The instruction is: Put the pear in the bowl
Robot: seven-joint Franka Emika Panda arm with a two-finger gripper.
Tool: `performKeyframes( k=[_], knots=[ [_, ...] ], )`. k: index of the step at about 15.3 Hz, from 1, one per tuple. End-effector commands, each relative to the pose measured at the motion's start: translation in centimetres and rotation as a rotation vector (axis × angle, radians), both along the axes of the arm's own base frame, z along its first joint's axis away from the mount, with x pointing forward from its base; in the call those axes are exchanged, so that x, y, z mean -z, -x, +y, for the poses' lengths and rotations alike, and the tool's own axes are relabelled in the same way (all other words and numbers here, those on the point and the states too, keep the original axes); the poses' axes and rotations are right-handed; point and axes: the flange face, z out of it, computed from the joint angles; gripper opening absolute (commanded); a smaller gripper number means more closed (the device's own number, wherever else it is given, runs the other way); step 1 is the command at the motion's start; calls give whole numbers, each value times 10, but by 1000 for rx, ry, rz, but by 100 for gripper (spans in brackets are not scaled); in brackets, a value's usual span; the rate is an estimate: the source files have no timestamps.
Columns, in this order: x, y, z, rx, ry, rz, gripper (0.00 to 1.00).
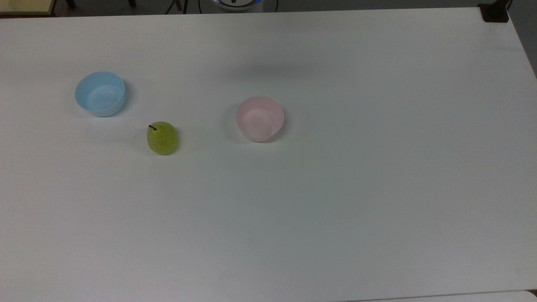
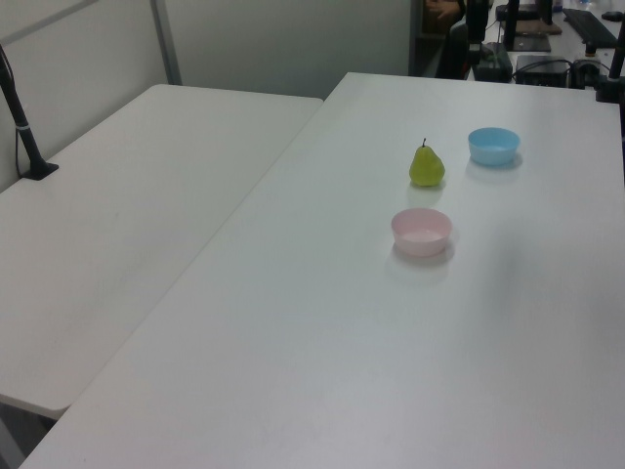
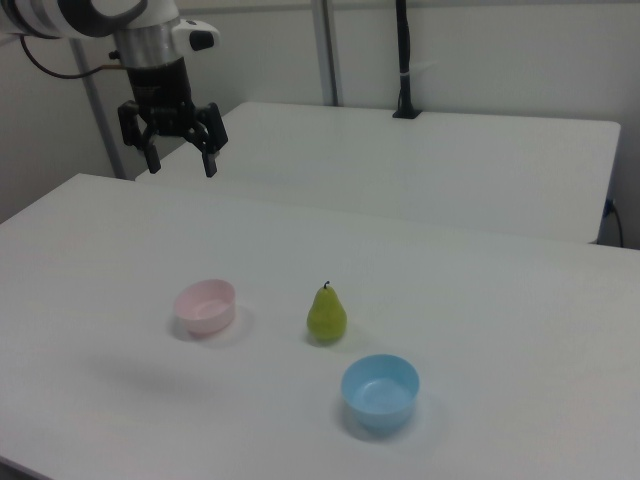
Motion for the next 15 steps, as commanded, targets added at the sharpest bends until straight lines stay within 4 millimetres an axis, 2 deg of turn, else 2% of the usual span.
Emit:
performKeyframes(
  k=[1,15],
  knots=[
    [0,8,6,6,-4,-9,100],
    [1,9,4,-33,-4,-3,100]
  ],
)
